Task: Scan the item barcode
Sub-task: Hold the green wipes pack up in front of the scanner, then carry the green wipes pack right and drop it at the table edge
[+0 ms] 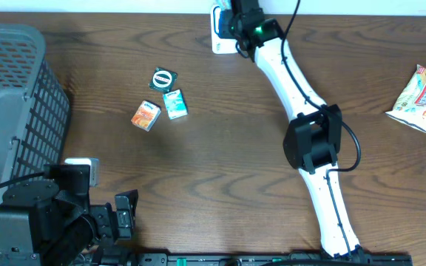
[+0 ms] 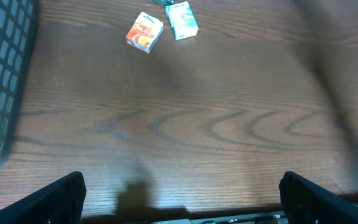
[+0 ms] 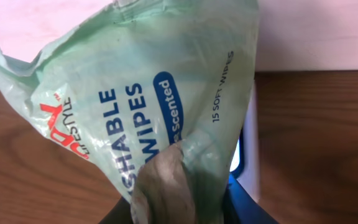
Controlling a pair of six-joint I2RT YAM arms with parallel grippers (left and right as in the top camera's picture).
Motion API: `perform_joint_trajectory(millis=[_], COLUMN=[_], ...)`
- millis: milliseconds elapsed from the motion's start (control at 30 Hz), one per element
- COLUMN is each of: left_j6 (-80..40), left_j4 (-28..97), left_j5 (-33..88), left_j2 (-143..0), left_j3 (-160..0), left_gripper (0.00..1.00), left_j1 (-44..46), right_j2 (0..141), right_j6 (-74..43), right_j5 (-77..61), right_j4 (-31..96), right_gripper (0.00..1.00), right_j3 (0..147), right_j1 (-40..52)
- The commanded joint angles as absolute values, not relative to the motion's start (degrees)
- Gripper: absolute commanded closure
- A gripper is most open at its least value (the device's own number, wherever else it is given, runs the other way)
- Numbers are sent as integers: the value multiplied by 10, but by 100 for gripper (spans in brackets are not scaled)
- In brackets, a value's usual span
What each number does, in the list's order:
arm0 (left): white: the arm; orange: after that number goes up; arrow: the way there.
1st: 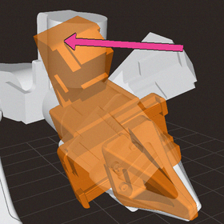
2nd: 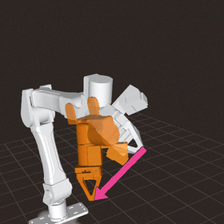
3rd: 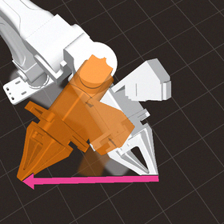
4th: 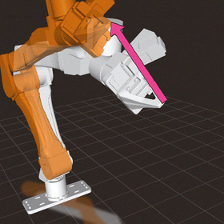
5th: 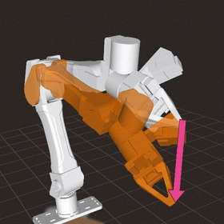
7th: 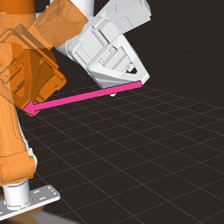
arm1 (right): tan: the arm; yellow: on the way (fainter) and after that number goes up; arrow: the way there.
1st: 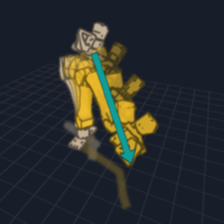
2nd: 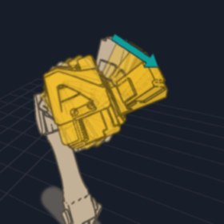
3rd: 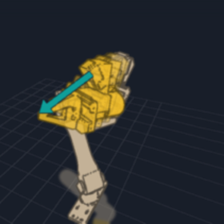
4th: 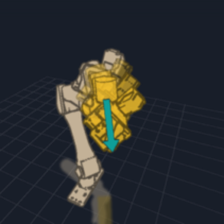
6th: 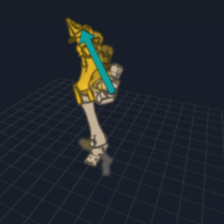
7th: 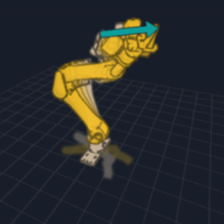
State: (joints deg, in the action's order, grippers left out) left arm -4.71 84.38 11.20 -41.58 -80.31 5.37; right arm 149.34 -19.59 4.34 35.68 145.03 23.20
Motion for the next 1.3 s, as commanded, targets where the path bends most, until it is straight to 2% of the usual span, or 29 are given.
perform_joint_trajectory(millis=[0, 267, 467, 833, 967, 1267], left_j6=[-50, -50, -50, -50, -50, -50], left_j4=[844, 844, 844, 844, 844, 844], left_j5=[106, 107, 106, 106, 107, 107], left_j2=[-417, -417, -417, -417, -417, -417], left_j3=[-805, -805, -805, -805, -805, -805], left_gripper=[2, 3, 2, 2, 3, 2], left_j1=[54, 54, 54, 54, 54, 54], right_j2=[1501, 1500, 1465, 1398, 1399, 1399], right_j6=[-205, -205, -205, -205, -201, -201], right_j5=[59, 76, 77, 228, 232, 207], right_j4=[356, 370, 421, 646, 722, 759], right_gripper=[99, 99, 99, 99, 99, 99], right_j3=[1464, 1465, 1465, 1465, 1453, 1405], right_j1=[237, 229, 186, 37, -27, -125])
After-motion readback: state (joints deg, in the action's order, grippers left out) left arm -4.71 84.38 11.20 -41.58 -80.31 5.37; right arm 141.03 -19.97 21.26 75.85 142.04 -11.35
